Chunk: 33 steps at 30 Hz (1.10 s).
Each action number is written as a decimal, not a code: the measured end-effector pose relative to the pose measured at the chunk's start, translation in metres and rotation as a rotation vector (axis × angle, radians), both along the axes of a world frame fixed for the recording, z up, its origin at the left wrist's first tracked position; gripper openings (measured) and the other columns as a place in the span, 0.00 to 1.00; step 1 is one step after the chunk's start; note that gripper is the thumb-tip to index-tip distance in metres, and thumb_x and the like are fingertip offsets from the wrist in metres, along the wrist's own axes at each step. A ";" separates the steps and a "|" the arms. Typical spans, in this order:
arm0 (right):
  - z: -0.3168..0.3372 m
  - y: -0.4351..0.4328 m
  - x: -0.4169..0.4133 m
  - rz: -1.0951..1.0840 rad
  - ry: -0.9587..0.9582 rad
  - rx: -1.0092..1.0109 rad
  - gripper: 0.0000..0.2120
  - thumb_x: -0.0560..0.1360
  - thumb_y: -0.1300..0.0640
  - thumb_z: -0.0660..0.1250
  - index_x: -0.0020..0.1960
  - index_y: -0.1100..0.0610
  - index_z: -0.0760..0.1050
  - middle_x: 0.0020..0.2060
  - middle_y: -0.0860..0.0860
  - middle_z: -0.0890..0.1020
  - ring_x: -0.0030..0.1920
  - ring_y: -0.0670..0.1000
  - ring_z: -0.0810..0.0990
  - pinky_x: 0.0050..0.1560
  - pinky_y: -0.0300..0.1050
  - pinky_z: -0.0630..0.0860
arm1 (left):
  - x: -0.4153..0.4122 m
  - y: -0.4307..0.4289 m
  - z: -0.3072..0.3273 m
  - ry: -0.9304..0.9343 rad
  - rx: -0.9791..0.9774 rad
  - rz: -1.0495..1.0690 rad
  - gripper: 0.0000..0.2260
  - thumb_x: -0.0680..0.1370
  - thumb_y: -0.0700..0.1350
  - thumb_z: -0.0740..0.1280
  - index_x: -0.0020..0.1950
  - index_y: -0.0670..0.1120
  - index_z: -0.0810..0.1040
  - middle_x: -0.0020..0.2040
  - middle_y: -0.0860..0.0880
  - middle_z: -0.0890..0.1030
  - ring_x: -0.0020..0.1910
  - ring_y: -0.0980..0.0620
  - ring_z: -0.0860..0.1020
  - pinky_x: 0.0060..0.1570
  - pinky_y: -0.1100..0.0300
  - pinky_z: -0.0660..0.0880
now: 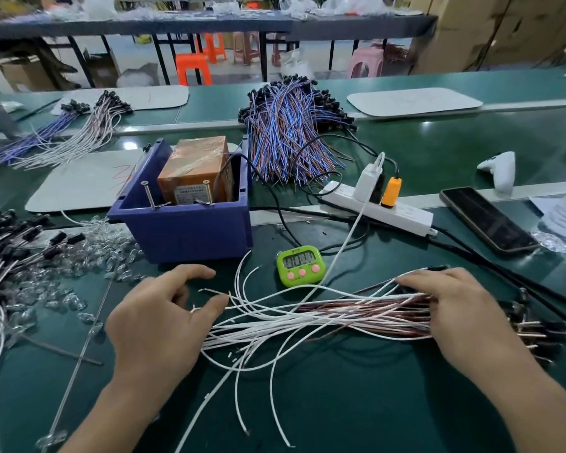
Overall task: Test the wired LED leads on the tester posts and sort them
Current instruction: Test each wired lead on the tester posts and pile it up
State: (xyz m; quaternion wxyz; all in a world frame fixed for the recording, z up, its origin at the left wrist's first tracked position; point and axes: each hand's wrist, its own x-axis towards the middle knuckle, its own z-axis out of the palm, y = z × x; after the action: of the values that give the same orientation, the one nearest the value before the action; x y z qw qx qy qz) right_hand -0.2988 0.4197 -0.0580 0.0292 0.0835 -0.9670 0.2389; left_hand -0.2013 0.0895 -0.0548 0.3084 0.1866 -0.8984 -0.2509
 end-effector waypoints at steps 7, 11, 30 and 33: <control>0.000 0.003 -0.004 0.007 0.018 0.117 0.41 0.64 0.79 0.57 0.68 0.49 0.80 0.74 0.47 0.73 0.74 0.51 0.69 0.72 0.35 0.56 | 0.000 -0.003 -0.003 0.253 -0.354 0.032 0.21 0.68 0.52 0.78 0.60 0.51 0.85 0.49 0.48 0.80 0.48 0.45 0.73 0.50 0.47 0.72; 0.003 0.005 0.000 -0.073 0.151 0.028 0.40 0.63 0.81 0.58 0.68 0.54 0.80 0.69 0.50 0.79 0.72 0.54 0.73 0.76 0.43 0.59 | -0.002 -0.011 -0.002 0.230 -0.270 0.081 0.20 0.70 0.53 0.76 0.61 0.51 0.84 0.48 0.50 0.81 0.49 0.47 0.73 0.54 0.55 0.65; 0.004 -0.052 0.017 0.477 -0.051 0.007 0.38 0.74 0.55 0.72 0.79 0.40 0.61 0.72 0.34 0.64 0.75 0.35 0.56 0.74 0.28 0.37 | -0.030 0.085 -0.005 -0.297 -0.274 -0.649 0.33 0.71 0.63 0.70 0.76 0.57 0.70 0.72 0.58 0.76 0.71 0.57 0.72 0.70 0.63 0.61; -0.008 -0.049 0.019 0.431 -0.006 -0.152 0.23 0.72 0.59 0.77 0.65 0.46 0.80 0.60 0.34 0.77 0.65 0.37 0.71 0.69 0.24 0.53 | -0.031 0.073 -0.010 -0.219 -0.254 -0.644 0.18 0.69 0.55 0.73 0.57 0.55 0.85 0.50 0.57 0.86 0.50 0.54 0.82 0.54 0.59 0.69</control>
State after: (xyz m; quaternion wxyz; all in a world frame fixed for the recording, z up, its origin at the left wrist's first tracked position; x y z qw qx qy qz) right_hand -0.2803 0.3702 -0.0656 -0.0195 0.2850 -0.9062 0.3119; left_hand -0.2324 0.1627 -0.0648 0.1364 -0.1202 -0.9628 -0.2000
